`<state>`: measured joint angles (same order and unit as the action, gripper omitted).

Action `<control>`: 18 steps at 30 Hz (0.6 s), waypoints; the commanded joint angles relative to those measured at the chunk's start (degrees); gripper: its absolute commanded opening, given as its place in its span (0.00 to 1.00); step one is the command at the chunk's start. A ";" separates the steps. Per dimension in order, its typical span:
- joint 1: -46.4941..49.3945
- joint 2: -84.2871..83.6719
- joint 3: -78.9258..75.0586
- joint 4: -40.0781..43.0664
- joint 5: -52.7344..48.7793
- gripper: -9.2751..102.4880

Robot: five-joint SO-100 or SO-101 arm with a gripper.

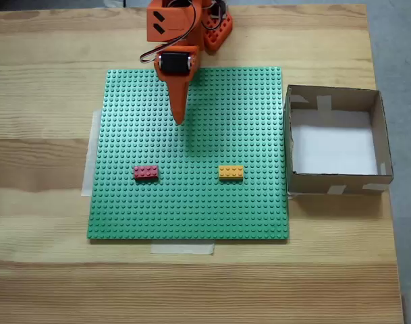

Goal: Pick the red lego block and put it in the box.

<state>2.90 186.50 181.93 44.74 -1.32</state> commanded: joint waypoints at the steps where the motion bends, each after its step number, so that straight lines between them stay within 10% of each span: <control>1: -0.35 0.44 0.62 0.09 -0.35 0.07; 18: 0.26 -0.62 0.44 -2.02 1.41 0.07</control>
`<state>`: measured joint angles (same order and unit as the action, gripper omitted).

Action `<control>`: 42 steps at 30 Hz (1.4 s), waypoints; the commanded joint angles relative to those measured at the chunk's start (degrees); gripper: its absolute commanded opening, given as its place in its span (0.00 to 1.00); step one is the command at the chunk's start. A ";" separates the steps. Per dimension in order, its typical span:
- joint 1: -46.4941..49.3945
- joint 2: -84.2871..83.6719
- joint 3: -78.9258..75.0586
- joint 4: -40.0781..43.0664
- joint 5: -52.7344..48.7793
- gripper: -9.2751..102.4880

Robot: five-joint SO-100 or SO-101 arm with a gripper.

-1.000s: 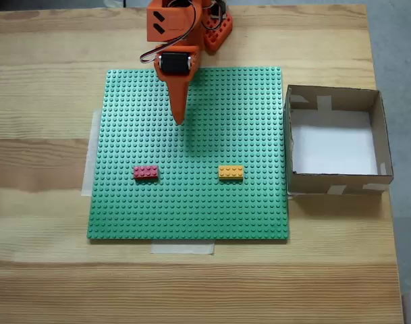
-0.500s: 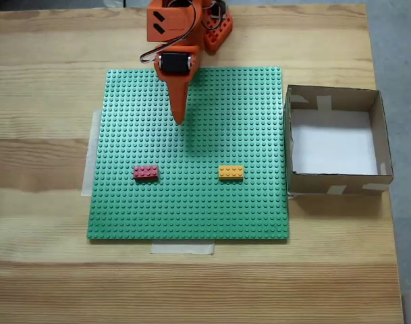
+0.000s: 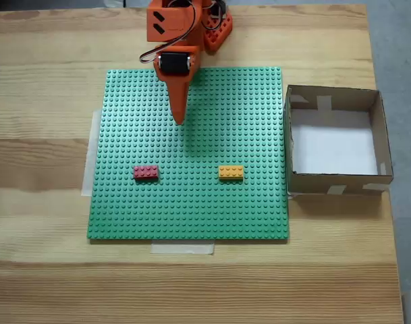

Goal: Pick the red lego block and put it in the box.

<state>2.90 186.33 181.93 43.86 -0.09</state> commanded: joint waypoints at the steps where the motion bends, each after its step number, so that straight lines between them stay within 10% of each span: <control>1: 0.26 -0.44 0.44 -1.14 0.18 0.07; 42: 3.52 -30.59 -33.05 12.39 -0.35 0.15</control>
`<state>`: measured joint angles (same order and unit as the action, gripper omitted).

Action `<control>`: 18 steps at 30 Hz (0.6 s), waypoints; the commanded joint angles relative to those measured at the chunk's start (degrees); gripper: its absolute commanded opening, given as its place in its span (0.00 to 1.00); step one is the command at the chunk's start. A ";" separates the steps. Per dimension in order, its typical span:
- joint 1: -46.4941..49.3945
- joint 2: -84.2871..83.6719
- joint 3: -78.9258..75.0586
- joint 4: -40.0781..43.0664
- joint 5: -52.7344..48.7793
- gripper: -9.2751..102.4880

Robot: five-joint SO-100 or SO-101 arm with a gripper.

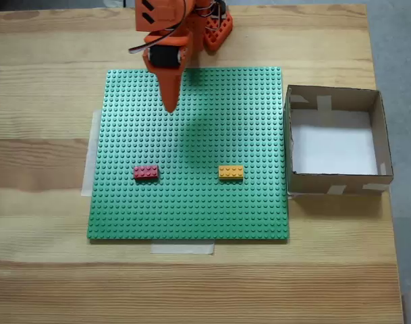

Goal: Pick the red lego block and put it in the box.

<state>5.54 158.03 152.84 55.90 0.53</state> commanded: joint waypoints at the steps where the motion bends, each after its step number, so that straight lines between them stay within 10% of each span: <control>1: 1.32 -3.78 -4.75 0.44 -1.49 0.16; 18: 5.45 -24.87 -18.11 3.16 -5.27 0.31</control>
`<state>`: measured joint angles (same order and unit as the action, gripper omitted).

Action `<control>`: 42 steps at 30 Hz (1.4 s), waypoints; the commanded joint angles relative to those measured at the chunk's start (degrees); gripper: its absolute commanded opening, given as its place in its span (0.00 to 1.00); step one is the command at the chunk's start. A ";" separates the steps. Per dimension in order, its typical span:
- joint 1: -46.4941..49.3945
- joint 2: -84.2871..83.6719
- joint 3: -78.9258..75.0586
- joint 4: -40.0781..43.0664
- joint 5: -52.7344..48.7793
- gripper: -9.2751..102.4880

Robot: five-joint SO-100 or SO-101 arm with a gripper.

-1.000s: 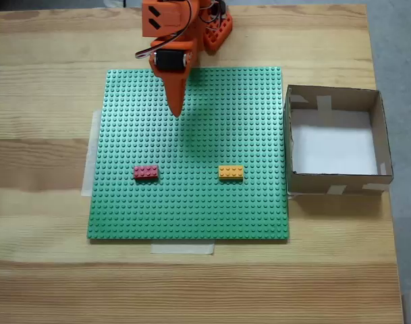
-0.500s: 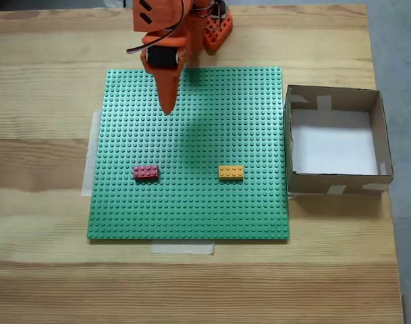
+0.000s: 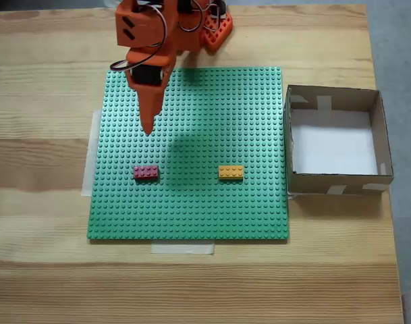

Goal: Pick the red lego block and put it in the box.

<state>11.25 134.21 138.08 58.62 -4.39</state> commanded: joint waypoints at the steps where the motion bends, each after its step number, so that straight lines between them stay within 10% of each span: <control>1: -0.18 -1.93 -4.04 0.70 -0.44 0.32; 42: 1.32 -38.76 -29.18 4.22 -2.37 0.28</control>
<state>12.83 95.80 111.62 62.75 -6.86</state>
